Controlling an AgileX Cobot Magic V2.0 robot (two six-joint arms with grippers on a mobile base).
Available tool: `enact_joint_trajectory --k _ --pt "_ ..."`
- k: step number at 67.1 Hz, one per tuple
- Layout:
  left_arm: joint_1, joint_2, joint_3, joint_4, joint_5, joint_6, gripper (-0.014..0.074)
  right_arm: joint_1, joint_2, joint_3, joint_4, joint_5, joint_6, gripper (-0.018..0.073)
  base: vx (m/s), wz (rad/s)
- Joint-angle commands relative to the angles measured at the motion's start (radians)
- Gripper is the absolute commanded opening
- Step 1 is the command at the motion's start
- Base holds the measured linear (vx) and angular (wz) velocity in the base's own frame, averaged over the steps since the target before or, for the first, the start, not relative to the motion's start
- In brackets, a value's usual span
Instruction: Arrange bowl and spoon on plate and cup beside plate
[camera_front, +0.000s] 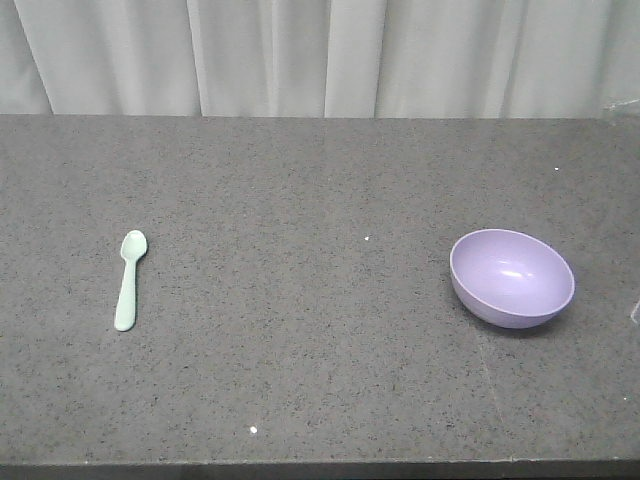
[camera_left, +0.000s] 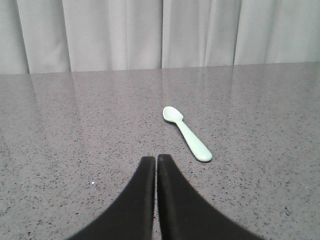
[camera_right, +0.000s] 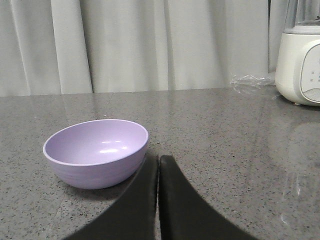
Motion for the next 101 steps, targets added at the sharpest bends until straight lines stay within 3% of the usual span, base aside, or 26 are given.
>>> enact_joint_trajectory --k 1,9,17,25,35,44,48,58,65,73,82,92,101 --pt "0.002 -0.013 -0.007 0.0 -0.078 -0.005 -0.0006 -0.007 -0.008 0.005 -0.004 -0.079 -0.003 -0.0003 0.0 0.0" --pt "0.002 -0.013 -0.007 -0.006 -0.127 -0.01 -0.0006 -0.007 -0.008 0.005 0.035 -0.112 0.011 -0.0003 0.0 0.0" --pt "0.002 -0.013 -0.007 -0.079 -0.239 -0.085 -0.0006 -0.007 -0.008 0.003 0.184 -0.198 0.084 -0.0003 0.0 0.0" --pt "0.002 -0.013 -0.013 -0.111 -0.357 -0.113 -0.0006 -0.007 -0.008 -0.002 0.285 -0.224 0.086 -0.0003 0.0 0.0" --pt "0.002 -0.013 -0.017 -0.117 -0.507 -0.124 -0.0006 -0.007 -0.001 -0.085 0.288 -0.173 0.078 -0.0003 0.0 0.0" --pt "0.001 -0.013 -0.023 -0.133 -0.55 -0.269 -0.0006 -0.007 0.106 -0.262 0.232 -0.08 0.045 -0.0003 0.0 0.0" --pt "0.0 -0.013 -0.06 -0.12 -0.509 -0.344 -0.0006 -0.007 0.199 -0.372 0.199 -0.028 0.025 -0.0003 0.0 0.0" --pt "0.0 0.009 -0.248 -0.035 -0.292 -0.351 -0.0006 -0.007 0.466 -0.643 0.2 0.09 -0.104 -0.0003 0.0 0.0" --pt "0.0 0.105 -0.438 0.011 -0.06 -0.33 -0.0006 -0.007 0.65 -0.806 0.239 0.113 -0.196 0.0002 0.0 0.0" --pt "0.0 0.264 -0.649 0.025 0.146 -0.242 -0.0006 -0.007 0.808 -0.939 0.311 0.12 -0.293 0.0031 0.0 0.0" --pt "0.0 0.4 -0.803 0.016 0.167 -0.235 0.0003 -0.007 0.898 -0.981 0.398 0.127 -0.346 0.0111 0.0 0.0" --pt "0.0 0.503 -0.87 -0.065 0.157 -0.226 0.0059 -0.007 0.914 -0.981 0.45 0.137 -0.349 0.0274 0.0 0.0" --pt "0.0 0.599 -0.915 -0.175 0.202 -0.096 0.0183 -0.007 0.914 -0.981 0.45 0.111 -0.349 0.0405 0.0 0.0"
